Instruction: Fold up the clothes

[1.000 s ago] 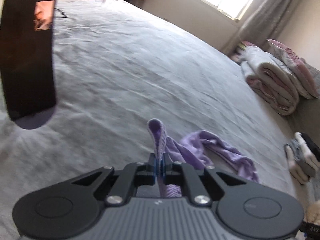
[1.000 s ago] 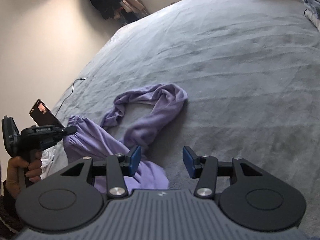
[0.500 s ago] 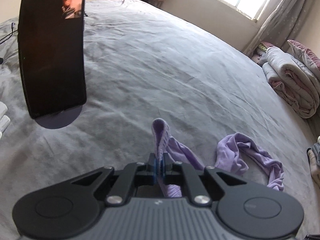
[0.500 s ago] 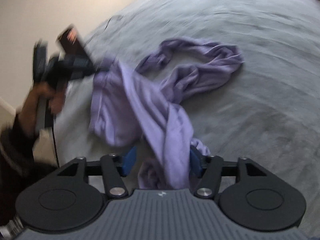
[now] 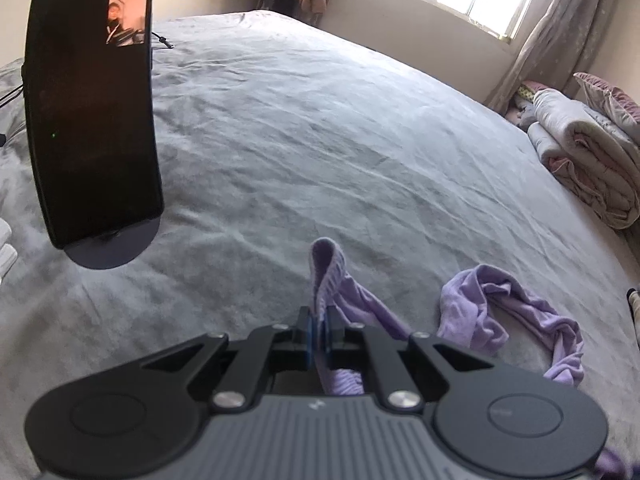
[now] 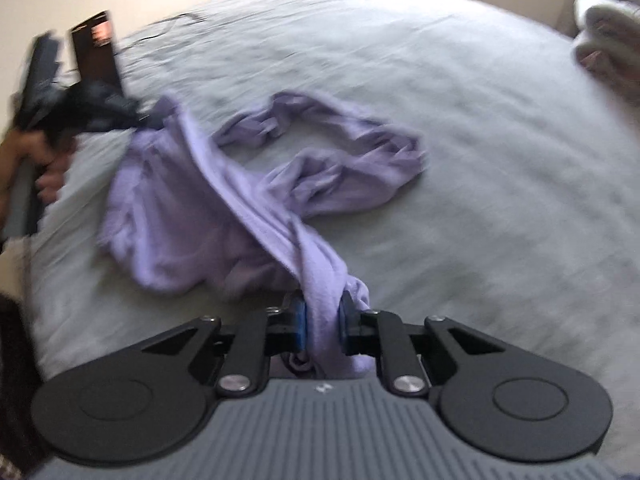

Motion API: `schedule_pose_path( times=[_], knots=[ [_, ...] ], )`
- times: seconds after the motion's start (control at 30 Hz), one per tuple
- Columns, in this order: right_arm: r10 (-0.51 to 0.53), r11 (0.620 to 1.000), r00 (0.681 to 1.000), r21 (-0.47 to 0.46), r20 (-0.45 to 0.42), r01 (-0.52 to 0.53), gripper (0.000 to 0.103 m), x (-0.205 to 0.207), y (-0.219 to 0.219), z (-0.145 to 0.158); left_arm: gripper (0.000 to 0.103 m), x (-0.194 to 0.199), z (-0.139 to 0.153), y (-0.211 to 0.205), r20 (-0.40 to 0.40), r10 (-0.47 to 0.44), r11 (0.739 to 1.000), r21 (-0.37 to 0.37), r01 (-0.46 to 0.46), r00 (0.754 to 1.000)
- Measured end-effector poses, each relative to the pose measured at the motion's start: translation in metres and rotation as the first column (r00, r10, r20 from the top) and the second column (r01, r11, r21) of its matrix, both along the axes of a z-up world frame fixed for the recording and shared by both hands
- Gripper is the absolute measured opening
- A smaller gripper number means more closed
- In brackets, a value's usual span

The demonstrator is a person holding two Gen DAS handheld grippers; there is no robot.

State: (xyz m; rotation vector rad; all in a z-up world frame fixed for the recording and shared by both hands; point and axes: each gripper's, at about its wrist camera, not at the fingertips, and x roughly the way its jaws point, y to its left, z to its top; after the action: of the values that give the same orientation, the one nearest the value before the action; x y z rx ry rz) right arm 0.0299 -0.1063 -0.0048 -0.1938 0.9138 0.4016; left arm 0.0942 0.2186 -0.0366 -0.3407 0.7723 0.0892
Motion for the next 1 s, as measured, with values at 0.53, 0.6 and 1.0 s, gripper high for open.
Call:
schedule_pose_path(
  times=[0.53,0.6,1.0],
  knots=[
    [-0.053,0.997,0.970,-0.034,0.238,0.062,0.017,0.104,0.072,0.054,0.005,0.003,-0.003,-0.001,0.014,0.021,1.000,0.013,-0.021,1.000],
    [-0.055,0.997,0.972,-0.035,0.227,0.065,0.017,0.114,0.077,0.046,0.005,0.003,-0.002,0.000,0.018,0.022,1.000,0.009,-0.022,1.000],
    [-0.246,0.967,0.965,0.089,0.090,0.238,0.052,0.156,0.042,0.014,0.006,0.005,-0.002,-0.002,0.001,0.003,1.000,0.023,-0.003,1.000]
  ],
)
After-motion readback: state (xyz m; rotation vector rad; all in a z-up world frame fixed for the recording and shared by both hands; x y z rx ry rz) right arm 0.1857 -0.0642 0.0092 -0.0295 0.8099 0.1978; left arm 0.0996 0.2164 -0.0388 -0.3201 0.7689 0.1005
